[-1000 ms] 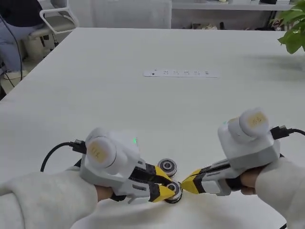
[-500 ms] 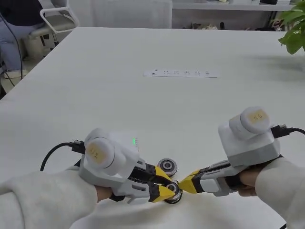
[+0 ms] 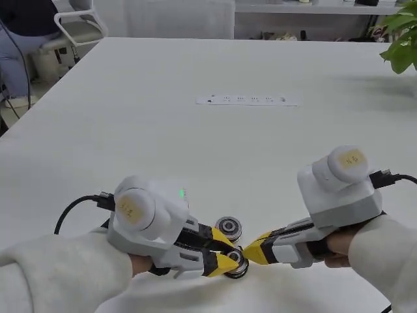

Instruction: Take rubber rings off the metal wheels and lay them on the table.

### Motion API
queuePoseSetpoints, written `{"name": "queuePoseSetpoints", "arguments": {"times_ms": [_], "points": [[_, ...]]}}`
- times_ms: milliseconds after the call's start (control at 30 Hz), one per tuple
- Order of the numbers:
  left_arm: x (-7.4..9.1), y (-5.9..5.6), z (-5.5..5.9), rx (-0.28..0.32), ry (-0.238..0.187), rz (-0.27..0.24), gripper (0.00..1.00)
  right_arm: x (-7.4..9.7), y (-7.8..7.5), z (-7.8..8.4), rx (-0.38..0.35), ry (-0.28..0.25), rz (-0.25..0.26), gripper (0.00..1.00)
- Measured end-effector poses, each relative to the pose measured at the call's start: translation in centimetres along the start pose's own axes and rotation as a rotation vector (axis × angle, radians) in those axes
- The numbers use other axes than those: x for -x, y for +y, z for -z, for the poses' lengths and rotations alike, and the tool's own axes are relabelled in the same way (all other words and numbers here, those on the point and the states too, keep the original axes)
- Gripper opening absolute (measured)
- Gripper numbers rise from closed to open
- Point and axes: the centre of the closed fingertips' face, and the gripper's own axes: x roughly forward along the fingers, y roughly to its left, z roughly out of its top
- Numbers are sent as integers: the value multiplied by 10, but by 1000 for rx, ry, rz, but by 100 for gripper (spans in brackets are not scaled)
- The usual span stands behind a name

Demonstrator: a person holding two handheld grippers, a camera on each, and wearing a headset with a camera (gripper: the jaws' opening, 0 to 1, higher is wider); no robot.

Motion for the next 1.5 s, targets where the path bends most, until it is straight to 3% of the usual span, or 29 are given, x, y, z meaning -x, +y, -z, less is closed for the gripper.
{"name": "queuePoseSetpoints", "arguments": {"times_ms": [800, 833, 867, 933, 967, 1167, 1500], "points": [[0, -1, 0, -2, -2, 1, 8, 0, 6, -5, -23, -27, -39, 0], [0, -1, 0, -1, -2, 0, 8, 0, 9, -6, -19, -32, -53, 0], [0, 0, 0, -1, -2, -1, 8, 1, 13, -20, -34, -106, -65, 0], [0, 0, 0, 1, -2, -5, 8, 3, 12, -17, -36, -71, -58, 0], [0, 1, 0, 4, -2, -6, 8, 2, 10, -16, -14, -74, -41, 0], [0, 1, 0, 13, -2, -7, 8, 3, 6, -13, -34, -69, -36, 0], [0, 1, 0, 26, 12, -7, 8, -1, -1, -1, -36, -17, 2, 0]]}}
